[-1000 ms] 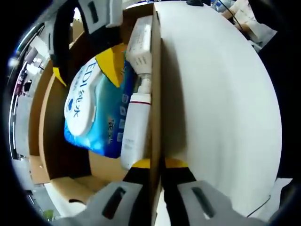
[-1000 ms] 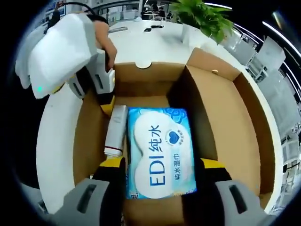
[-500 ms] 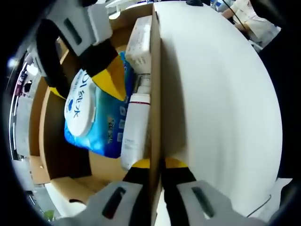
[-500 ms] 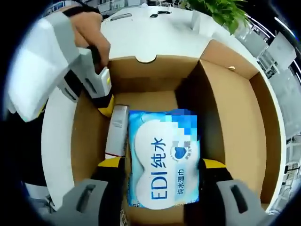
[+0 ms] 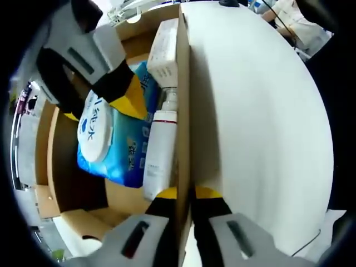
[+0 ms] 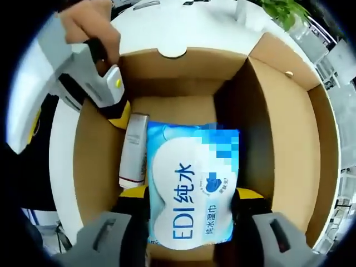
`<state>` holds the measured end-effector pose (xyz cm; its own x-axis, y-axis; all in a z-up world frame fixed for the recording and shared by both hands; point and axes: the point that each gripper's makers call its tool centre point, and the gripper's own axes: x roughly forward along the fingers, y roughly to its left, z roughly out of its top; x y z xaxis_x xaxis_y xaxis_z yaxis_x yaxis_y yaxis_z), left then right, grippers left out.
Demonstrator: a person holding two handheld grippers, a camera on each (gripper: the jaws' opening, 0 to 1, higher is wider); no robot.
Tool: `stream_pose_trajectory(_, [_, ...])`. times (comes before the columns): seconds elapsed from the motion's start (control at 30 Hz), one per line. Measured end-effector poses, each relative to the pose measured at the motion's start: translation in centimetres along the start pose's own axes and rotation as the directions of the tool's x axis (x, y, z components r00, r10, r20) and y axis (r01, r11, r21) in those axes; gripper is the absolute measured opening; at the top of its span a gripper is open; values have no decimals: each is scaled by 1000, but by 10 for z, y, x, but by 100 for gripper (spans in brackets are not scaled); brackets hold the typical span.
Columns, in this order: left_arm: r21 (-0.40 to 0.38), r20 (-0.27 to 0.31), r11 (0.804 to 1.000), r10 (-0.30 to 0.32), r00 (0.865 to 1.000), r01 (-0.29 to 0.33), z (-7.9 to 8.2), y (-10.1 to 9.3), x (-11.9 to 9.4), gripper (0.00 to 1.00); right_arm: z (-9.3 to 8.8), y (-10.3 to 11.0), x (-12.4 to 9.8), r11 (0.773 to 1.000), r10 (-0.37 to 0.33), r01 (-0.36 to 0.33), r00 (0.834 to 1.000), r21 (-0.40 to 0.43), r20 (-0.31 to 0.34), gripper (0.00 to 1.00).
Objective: Operate the shoe box by opening the lid, removing the specified soft item, and placing it in the target area until the item is outside and the box remains undamaged.
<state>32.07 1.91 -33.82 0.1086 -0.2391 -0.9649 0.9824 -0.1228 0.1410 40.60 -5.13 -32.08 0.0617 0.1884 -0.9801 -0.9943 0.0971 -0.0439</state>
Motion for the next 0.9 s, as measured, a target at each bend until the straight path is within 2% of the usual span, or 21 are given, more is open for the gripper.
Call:
stream_pose_trajectory(0.3, [-2, 0, 1000, 4, 1000, -4, 0, 0, 0, 3, 0, 11, 10, 1000, 15, -15, 1000, -5, -26, 64])
stream_pose_trajectory(0.63, [-1, -2, 1000, 17, 1000, -17, 0, -1, 0, 3, 3, 2, 17, 1000, 17, -17, 1000, -15, 1, 66])
stream_pose_trajectory(0.9, [0, -6, 1000, 18, 1000, -18, 0, 0, 1, 3, 2, 0, 19, 1000, -17, 16, 999, -11, -33, 66])
